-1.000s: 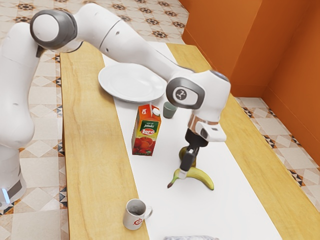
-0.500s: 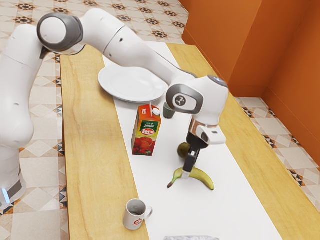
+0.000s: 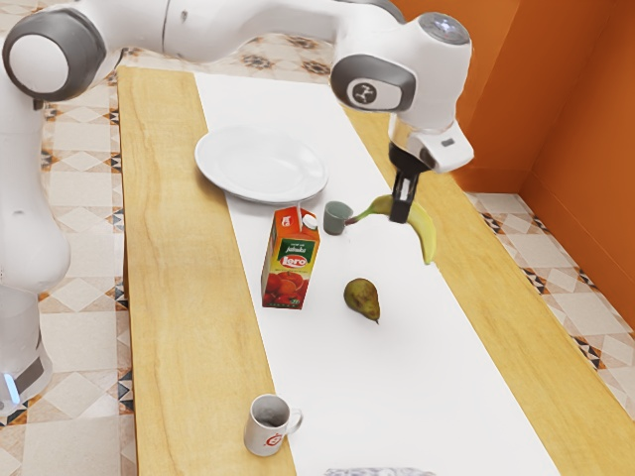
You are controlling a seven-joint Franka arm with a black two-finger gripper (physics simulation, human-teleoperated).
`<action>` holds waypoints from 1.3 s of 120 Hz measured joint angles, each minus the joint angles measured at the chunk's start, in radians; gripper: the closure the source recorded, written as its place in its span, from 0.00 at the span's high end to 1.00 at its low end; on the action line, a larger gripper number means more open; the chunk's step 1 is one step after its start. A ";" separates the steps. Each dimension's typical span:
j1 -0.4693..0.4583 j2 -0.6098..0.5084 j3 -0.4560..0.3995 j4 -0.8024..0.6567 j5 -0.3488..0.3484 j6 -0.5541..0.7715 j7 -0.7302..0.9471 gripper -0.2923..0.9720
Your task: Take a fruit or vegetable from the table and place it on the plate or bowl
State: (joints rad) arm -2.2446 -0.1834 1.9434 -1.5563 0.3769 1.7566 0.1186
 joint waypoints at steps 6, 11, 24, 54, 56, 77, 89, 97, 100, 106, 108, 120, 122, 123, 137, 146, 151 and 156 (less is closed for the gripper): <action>0.123 0.054 -0.008 0.005 -0.042 -0.032 0.014 0.37; 0.210 0.086 -0.009 0.007 -0.077 -0.055 0.029 0.37; 0.401 0.128 -0.007 0.009 -0.161 -0.107 0.076 0.36; 0.933 -0.182 -0.327 -0.036 -0.217 -0.190 0.170 0.36; 0.975 -0.192 -0.365 -0.045 -0.216 -0.197 0.174 0.36; 1.190 -0.221 -0.616 -0.179 -0.256 -0.296 0.205 0.36; 1.261 -0.222 -0.650 -0.225 -0.271 -0.353 0.212 0.36; 1.283 -0.223 -0.654 -0.236 -0.272 -0.371 0.212 0.36; 1.286 -0.227 -0.655 -0.239 -0.272 -0.373 0.213 0.36; 1.289 -0.232 -0.655 -0.243 -0.265 -0.369 0.213 0.36; 1.289 -0.233 -0.654 -0.245 -0.261 -0.365 0.213 0.36; 1.292 -0.235 -0.640 -0.247 -0.230 -0.337 0.214 0.36; 1.292 -0.236 -0.636 -0.248 -0.225 -0.333 0.214 0.36; 1.292 -0.238 -0.633 -0.247 -0.221 -0.330 0.214 0.36; 1.282 -0.284 -0.614 -0.241 -0.161 -0.286 0.215 0.36; 1.275 -0.301 -0.608 -0.240 -0.130 -0.253 0.215 0.36; 1.226 -0.330 -0.577 -0.239 -0.109 -0.233 0.213 0.36; 1.181 -0.350 -0.558 -0.232 -0.087 -0.215 0.211 0.36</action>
State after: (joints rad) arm -1.0641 -0.5338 1.3852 -1.7880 0.2895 1.5415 0.3299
